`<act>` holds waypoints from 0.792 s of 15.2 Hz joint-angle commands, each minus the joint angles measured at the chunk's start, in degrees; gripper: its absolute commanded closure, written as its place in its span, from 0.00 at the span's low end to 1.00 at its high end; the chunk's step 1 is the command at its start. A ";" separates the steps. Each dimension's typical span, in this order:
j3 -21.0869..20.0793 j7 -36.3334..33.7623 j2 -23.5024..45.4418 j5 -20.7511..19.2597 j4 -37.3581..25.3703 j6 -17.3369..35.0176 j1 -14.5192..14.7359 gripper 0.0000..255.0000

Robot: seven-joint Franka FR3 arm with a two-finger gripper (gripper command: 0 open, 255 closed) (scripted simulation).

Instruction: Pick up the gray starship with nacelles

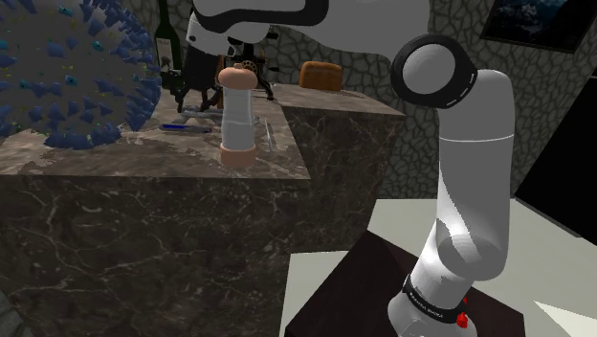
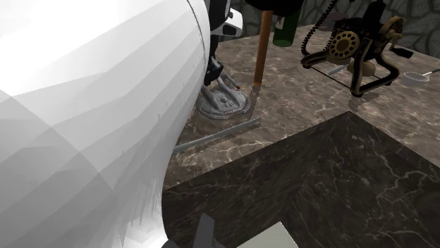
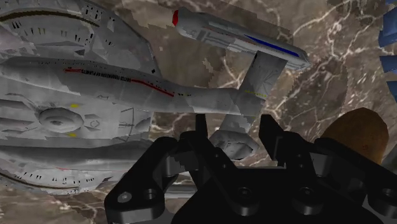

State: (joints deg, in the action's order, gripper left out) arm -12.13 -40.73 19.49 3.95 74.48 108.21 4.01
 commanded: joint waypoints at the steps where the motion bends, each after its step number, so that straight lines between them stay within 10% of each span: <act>1: 0.02 -0.02 0.00 -0.02 -0.01 -0.08 -0.01 1.00; 12: 0.00 -1.37 3.74 -1.08 -14.30 -10.58 0.96 1.00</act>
State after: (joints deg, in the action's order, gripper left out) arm -12.13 -41.99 22.82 2.98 61.55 98.58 4.87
